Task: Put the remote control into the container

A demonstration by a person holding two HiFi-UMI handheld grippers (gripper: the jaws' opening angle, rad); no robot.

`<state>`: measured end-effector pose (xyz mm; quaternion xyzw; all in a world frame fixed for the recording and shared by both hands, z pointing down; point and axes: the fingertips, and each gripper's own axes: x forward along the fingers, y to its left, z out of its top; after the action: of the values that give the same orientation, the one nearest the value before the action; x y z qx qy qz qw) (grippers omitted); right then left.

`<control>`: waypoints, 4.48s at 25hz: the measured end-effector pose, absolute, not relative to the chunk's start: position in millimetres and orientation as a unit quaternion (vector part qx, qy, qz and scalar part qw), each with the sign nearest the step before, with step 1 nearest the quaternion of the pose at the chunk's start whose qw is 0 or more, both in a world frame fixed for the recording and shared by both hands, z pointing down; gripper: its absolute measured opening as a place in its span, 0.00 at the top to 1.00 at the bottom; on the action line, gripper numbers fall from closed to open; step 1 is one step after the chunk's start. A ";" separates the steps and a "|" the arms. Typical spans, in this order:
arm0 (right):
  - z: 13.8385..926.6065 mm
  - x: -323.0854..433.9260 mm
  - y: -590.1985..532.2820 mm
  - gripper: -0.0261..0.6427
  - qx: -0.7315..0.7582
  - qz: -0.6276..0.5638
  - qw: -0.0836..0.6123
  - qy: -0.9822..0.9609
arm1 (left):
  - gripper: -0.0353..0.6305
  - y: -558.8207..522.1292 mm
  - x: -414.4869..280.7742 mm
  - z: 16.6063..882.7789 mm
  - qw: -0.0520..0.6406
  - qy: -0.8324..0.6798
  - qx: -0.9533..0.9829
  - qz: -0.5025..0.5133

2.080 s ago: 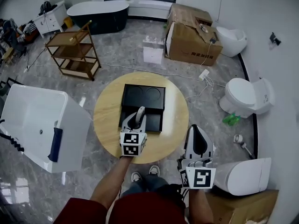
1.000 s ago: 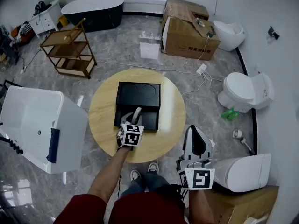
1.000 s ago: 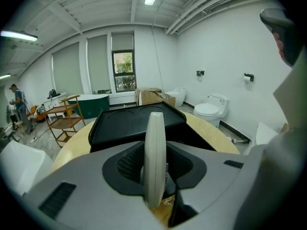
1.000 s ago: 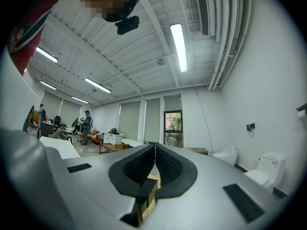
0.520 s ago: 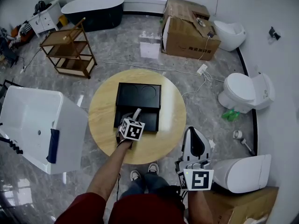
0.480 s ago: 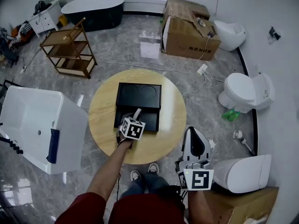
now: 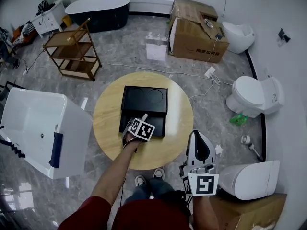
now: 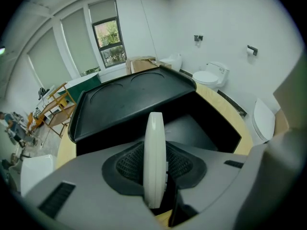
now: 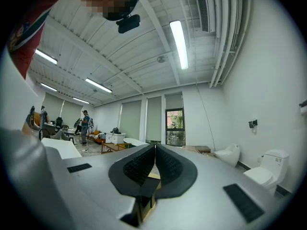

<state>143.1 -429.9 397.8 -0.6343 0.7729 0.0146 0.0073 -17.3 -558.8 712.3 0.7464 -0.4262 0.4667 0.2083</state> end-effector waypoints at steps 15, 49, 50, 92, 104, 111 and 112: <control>400.2 146.7 -434.3 0.92 -0.637 0.013 0.001 0.770 | 0.76 -565.1 -17.8 724.3 0.177 -0.411 0.754 0.481; 400.2 115.1 -439.3 0.93 -0.621 0.013 0.000 0.784 | 0.66 -559.5 -29.0 674.7 0.168 -0.454 0.798 0.359; 399.2 114.0 -439.1 0.93 -0.620 0.014 0.001 0.785 | 0.66 -558.3 -29.1 671.6 0.167 -0.456 0.799 0.354; 344.0 56.5 -404.7 0.92 -0.581 0.056 0.046 0.811 | 0.67 -414.5 -88.3 323.0 -0.059 -0.549 0.833 -0.047; 340.7 36.6 -400.9 0.93 -0.558 0.055 0.051 0.827 | 0.77 -403.6 -103.4 327.5 -0.072 -0.571 0.817 -0.038; 342.7 26.1 -400.8 0.92 -0.542 0.056 0.046 0.837 | 0.92 -398.6 -113.6 330.7 -0.049 -0.581 0.810 -0.066; 342.6 24.9 -400.9 0.93 -0.541 0.057 0.044 0.838 | 0.92 -398.5 -114.1 330.1 -0.051 -0.582 0.809 -0.066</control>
<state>24.9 -400.9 342.6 -0.5405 0.8382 0.0568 0.0444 -114.1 -398.5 330.1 0.8093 -0.5816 -0.0656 -0.0507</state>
